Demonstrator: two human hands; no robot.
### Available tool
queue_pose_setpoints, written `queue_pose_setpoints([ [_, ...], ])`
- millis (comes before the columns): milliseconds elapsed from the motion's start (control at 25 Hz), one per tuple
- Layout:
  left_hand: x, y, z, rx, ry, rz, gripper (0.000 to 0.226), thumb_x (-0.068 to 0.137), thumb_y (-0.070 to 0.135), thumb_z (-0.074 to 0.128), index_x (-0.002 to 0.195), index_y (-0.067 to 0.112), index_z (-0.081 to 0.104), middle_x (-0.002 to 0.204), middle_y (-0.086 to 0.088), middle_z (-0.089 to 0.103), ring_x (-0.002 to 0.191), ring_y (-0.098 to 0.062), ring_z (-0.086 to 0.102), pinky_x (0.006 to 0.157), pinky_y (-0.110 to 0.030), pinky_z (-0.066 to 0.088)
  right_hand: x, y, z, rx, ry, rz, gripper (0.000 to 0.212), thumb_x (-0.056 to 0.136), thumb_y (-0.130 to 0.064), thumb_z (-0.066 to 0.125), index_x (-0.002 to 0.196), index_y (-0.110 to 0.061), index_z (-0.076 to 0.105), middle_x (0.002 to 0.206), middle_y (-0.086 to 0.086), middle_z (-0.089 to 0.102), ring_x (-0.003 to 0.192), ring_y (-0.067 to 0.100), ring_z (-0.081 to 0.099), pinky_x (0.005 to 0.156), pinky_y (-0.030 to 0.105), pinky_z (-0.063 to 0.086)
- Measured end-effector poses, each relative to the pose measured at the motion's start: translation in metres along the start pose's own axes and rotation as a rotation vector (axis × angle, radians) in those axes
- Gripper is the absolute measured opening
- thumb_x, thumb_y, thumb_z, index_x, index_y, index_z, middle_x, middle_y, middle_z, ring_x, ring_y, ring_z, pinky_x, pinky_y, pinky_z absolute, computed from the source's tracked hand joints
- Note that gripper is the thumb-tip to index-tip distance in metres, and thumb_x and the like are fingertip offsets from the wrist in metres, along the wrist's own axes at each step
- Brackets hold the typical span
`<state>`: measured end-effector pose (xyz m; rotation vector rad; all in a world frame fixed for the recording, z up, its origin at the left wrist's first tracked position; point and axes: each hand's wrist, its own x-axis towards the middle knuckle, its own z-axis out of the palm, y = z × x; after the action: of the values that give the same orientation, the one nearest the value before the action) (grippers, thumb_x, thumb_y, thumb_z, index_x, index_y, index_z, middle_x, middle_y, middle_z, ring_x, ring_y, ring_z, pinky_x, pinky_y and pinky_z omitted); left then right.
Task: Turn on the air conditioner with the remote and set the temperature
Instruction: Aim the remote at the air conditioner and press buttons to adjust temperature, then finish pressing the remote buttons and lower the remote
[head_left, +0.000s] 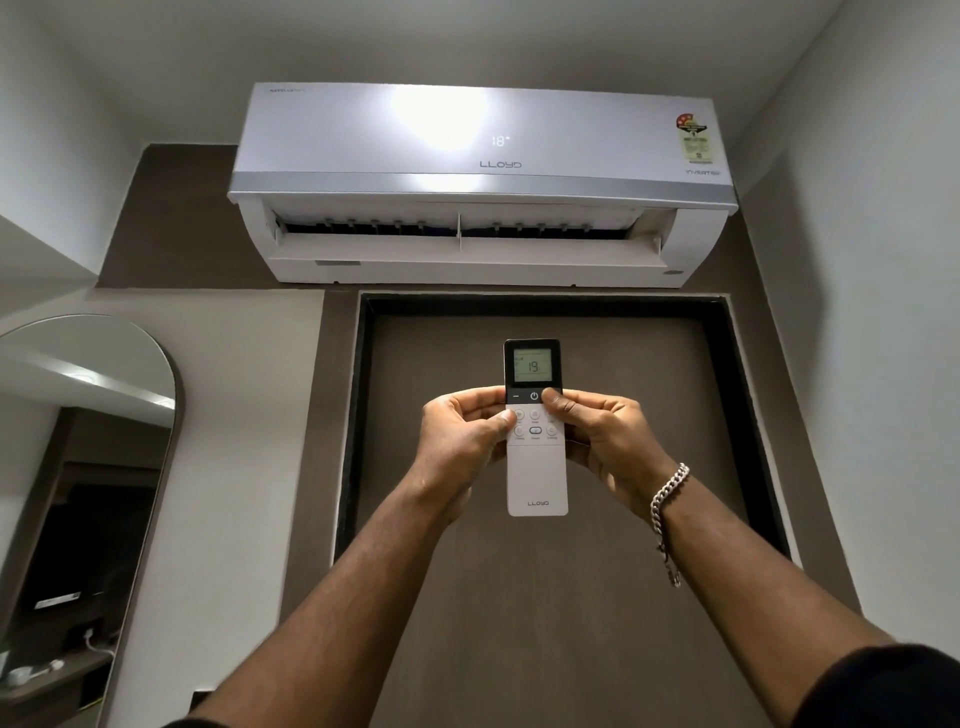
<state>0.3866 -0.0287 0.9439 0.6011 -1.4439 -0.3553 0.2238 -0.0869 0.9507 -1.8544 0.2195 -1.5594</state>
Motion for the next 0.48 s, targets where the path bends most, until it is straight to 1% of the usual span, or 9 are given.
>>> queue_pose_setpoints([
  [160,-0.003,0.000,0.004,0.000,-0.008,-0.021,0.037,0.083,0.009,0.066,0.118,0.003,0.057,0.106,-0.016,0.071,0.097,-0.027,0.070,0.084,-0.044,0.058,-0.004,0.000,-0.004,0.005,0.011,0.005,0.049,0.068,-0.036,0.072,0.106,-0.006,0.071,0.102,0.018,0.075,0.095,0.032,0.072,0.082,0.042,0.058],
  [240,-0.005,-0.003,0.005,-0.010,-0.019,-0.033,0.035,0.083,0.008,0.065,0.117,0.003,0.058,0.106,-0.016,0.071,0.097,-0.027,0.070,0.083,-0.044,0.058,-0.008,0.001,-0.004,0.008,0.017,0.019,0.048,0.069,-0.035,0.071,0.106,-0.005,0.070,0.103,0.020,0.074,0.096,0.033,0.071,0.084,0.044,0.058],
  [320,-0.009,-0.011,0.008,-0.028,-0.023,-0.047,0.031,0.083,0.007,0.066,0.113,0.005,0.060,0.101,-0.013,0.072,0.093,-0.025,0.072,0.079,-0.041,0.059,-0.015,0.007,-0.006,0.012,0.038,0.047,0.047,0.071,-0.033,0.071,0.106,-0.002,0.070,0.104,0.021,0.074,0.095,0.032,0.071,0.085,0.044,0.058],
  [400,-0.018,-0.026,0.014,-0.051,-0.030,-0.100,0.025,0.081,0.006,0.067,0.106,0.009,0.062,0.098,-0.010,0.073,0.089,-0.022,0.073,0.074,-0.037,0.060,-0.031,0.019,-0.012,0.016,0.055,0.100,0.041,0.076,-0.029,0.070,0.105,0.000,0.070,0.102,0.019,0.075,0.092,0.029,0.072,0.081,0.041,0.060],
  [480,-0.035,-0.052,0.021,-0.057,-0.071,-0.171,0.021,0.080,0.007,0.068,0.100,0.014,0.063,0.096,-0.007,0.074,0.087,-0.021,0.073,0.069,-0.033,0.061,-0.058,0.040,-0.024,0.005,0.079,0.172,0.039,0.075,-0.029,0.069,0.102,-0.001,0.071,0.097,0.015,0.077,0.088,0.025,0.074,0.070,0.034,0.061],
])
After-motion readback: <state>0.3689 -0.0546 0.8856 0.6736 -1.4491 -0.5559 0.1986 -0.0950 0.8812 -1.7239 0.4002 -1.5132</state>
